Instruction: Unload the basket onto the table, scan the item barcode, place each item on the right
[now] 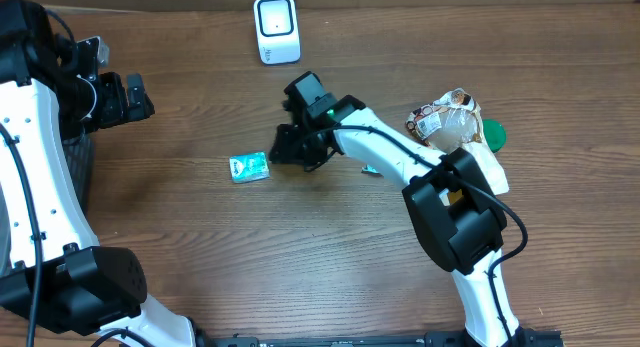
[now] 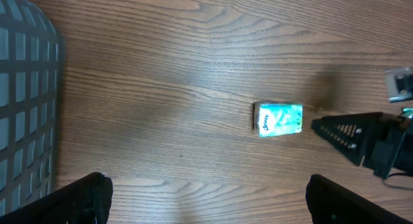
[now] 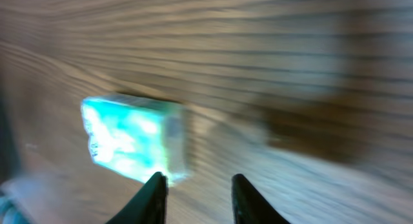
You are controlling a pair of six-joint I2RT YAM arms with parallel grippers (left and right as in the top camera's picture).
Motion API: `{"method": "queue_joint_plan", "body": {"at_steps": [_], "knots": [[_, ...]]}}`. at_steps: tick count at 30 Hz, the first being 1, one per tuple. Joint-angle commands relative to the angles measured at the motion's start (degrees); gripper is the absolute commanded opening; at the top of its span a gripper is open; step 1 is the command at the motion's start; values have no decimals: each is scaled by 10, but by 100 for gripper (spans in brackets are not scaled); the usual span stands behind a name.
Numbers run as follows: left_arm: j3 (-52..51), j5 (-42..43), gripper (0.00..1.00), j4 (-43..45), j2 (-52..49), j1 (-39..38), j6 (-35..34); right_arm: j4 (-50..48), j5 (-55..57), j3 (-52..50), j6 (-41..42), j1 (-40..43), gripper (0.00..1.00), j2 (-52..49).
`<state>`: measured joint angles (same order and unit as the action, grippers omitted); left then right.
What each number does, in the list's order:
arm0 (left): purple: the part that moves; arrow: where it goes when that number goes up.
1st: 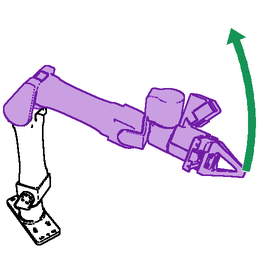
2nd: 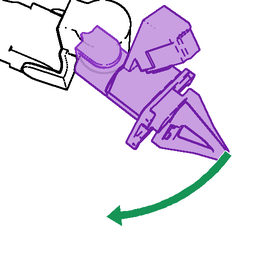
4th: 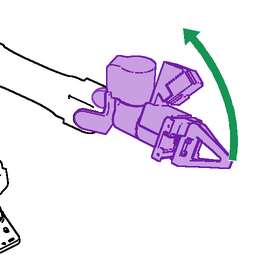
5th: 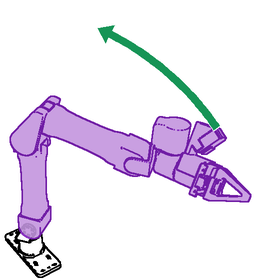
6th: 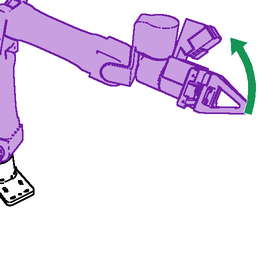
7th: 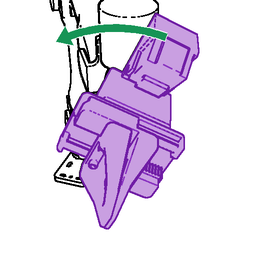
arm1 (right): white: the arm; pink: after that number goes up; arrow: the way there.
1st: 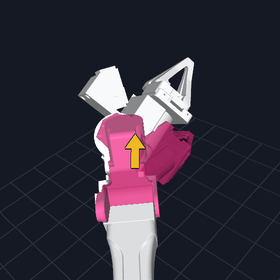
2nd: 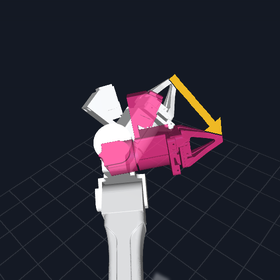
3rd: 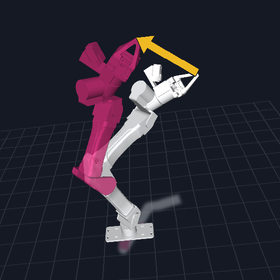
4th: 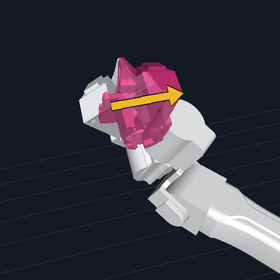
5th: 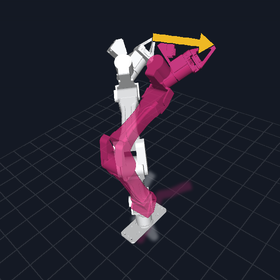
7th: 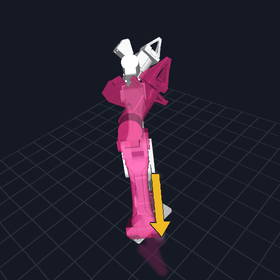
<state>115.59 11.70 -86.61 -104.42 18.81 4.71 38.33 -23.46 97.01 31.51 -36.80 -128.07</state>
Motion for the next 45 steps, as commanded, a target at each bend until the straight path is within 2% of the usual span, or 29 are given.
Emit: {"method": "queue_joint_plan", "body": {"at_steps": [1,4,10,13,14,17,33,36,41,45], "knots": [[3,-1,100,1,2,2,9,-19,-11,5,78,-30,45,27],[3,-1,100,1,2,2,9,-18,35,4,97,-40,50,23],[3,-1,100,1,2,2,9,-27,46,4,97,-43,49,-3],[3,-1,100,1,2,2,9,-37,46,4,96,-44,45,-17],[3,-1,100,1,2,2,9,-42,49,4,91,-44,39,-26],[3,-1,100,1,2,2,9,-41,50,4,92,-44,33,-32],[3,-1,100,1,2,2,9,-56,80,-21,94,-66,31,-39],[3,-1,100,1,2,2,9,-57,80,-29,108,-68,26,-39],[3,-1,100,1,2,2,9,-39,80,-29,107,-67,5,-39],[3,-1,100,1,2,2,9,-4,53,-26,81,-49,4,-33]]}}
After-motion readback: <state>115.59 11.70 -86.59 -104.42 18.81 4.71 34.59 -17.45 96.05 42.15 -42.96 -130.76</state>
